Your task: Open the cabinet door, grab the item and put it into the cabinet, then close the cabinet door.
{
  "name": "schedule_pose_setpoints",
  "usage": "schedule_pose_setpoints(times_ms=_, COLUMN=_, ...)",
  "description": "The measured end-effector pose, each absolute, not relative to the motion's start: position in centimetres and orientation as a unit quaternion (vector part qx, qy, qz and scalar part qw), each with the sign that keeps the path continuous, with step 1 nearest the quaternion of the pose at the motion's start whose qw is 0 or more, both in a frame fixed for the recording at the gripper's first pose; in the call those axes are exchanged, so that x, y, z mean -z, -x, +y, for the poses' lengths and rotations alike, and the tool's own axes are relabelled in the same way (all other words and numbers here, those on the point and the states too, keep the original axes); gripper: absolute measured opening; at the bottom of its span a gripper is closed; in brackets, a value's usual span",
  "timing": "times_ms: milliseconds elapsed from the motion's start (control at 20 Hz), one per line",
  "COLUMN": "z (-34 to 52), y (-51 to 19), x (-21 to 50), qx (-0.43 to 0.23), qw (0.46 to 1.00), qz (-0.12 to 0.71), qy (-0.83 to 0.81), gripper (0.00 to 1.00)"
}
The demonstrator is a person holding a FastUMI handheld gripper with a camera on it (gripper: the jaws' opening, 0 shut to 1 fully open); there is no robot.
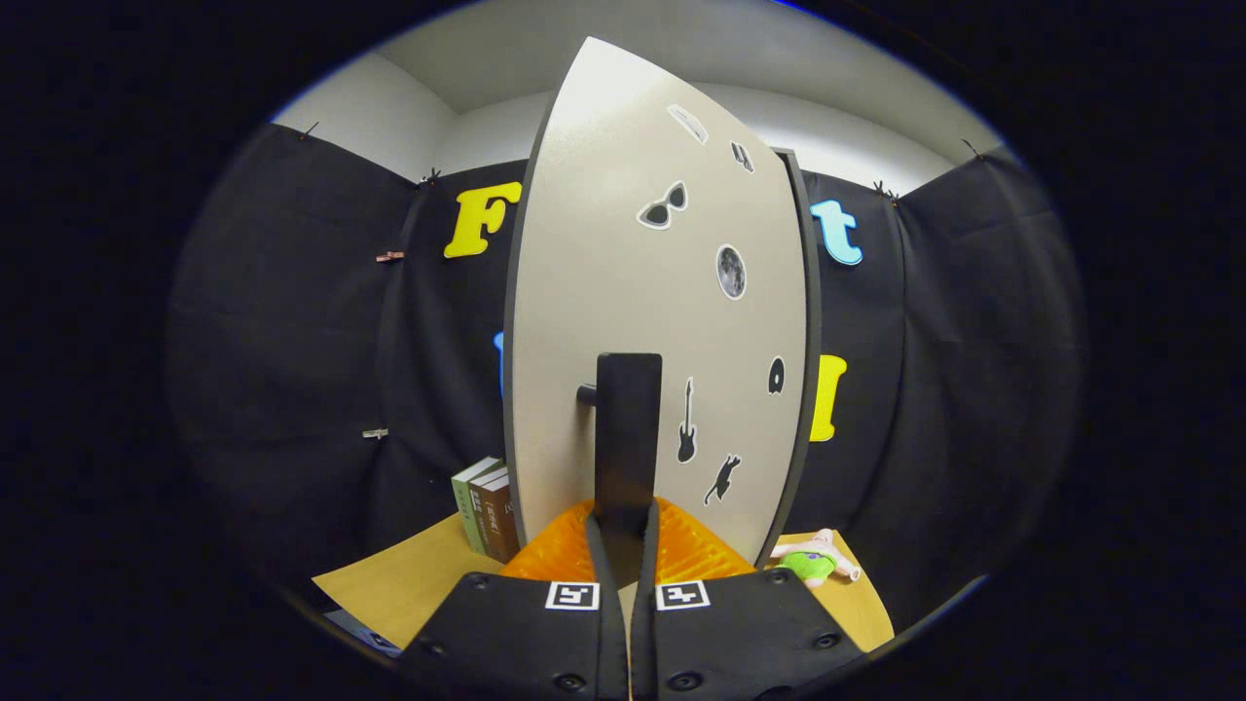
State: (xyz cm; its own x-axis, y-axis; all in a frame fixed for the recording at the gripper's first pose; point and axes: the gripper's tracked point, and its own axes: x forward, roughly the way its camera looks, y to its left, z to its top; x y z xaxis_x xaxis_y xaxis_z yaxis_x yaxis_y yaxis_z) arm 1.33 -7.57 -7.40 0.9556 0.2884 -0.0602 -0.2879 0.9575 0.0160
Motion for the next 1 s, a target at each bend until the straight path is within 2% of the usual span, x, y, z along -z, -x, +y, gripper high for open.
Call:
schedule_pose_setpoints(times_ms=200, z=-11.4, y=0.5, x=7.1, qx=-0.144, qw=0.989, qz=0.026, qy=-0.001, gripper=0.06)
schedule_pose_setpoints(times_ms=450, z=-17.0, y=0.7, x=7.3, qx=-0.072, qw=0.997, qz=0.019, qy=0.014, gripper=0.05)
schedule_pose_setpoints(times_ms=750, z=-24.0, y=0.3, x=7.4, qx=-0.018, qw=1.0, qz=0.022, qy=-0.006, gripper=0.05)
schedule_pose_setpoints(times_ms=1000, z=-25.7, y=0.6, x=7.9, qx=-0.018, qw=0.999, qz=0.034, qy=-0.038, gripper=0.05)
